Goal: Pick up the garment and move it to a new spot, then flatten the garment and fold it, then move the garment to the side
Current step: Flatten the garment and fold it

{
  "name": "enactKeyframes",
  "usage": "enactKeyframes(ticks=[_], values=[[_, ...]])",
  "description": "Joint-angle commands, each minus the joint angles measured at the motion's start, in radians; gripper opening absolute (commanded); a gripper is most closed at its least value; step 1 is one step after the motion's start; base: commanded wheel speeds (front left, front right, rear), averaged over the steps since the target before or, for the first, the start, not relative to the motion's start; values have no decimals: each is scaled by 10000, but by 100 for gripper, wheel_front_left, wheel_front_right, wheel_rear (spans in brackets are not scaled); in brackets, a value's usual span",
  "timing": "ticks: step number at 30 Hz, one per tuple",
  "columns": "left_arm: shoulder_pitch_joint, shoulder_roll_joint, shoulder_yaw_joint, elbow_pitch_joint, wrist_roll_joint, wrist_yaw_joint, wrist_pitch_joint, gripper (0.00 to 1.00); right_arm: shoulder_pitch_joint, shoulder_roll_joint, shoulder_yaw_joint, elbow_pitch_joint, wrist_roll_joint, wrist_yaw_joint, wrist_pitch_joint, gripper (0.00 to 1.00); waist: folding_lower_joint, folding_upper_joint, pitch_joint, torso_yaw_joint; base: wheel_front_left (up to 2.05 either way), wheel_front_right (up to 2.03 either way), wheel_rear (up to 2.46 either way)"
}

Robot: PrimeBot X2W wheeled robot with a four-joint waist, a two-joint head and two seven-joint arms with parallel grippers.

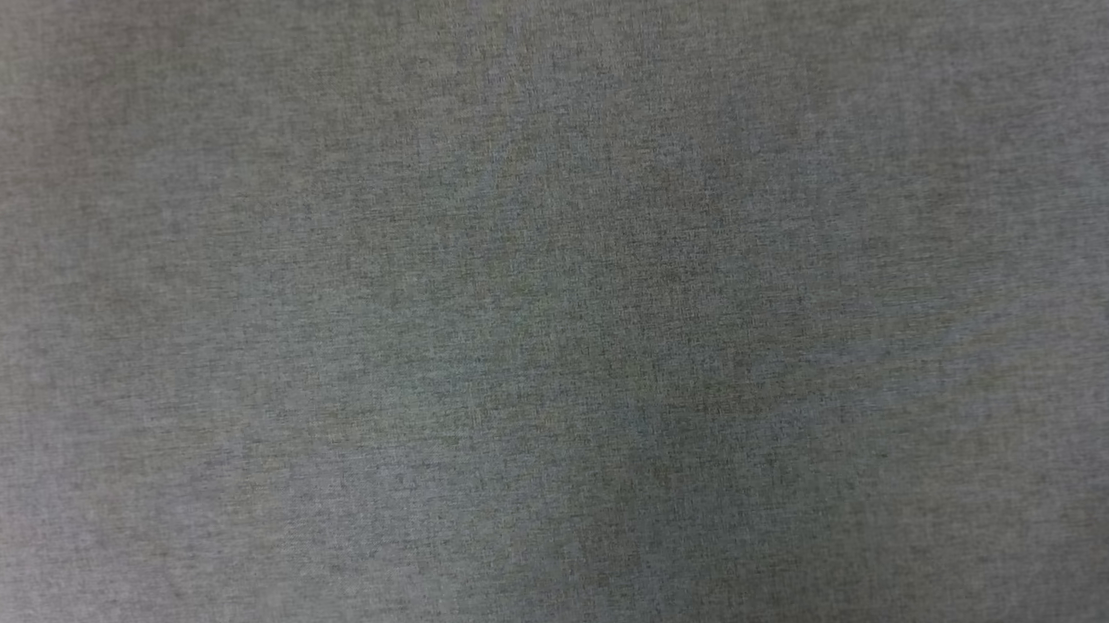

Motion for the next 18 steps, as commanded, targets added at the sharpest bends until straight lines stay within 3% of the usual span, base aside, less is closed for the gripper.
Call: enactKeyframes(ticks=[1, 10, 18], values=[[-38, -51, -9, 294, -100, -161, -100, 0, -121, 130, 180, 332, 12, -8, -181, 0, -2, -1, 109, 9, 0, 0, 0], [972, -219, -176, 1359, -450, -544, -652, 0, 524, 379, 1030, 1510, 442, -8, -1016, 0, -2, -1, 330, 83, 0, 0, 0], [3321, -215, -229, 1525, -859, -653, -1116, 0, 2583, 698, 1876, 2215, 1224, -10, -2105, 0, -2, -1, 6, 112, 0, 0, 0]])
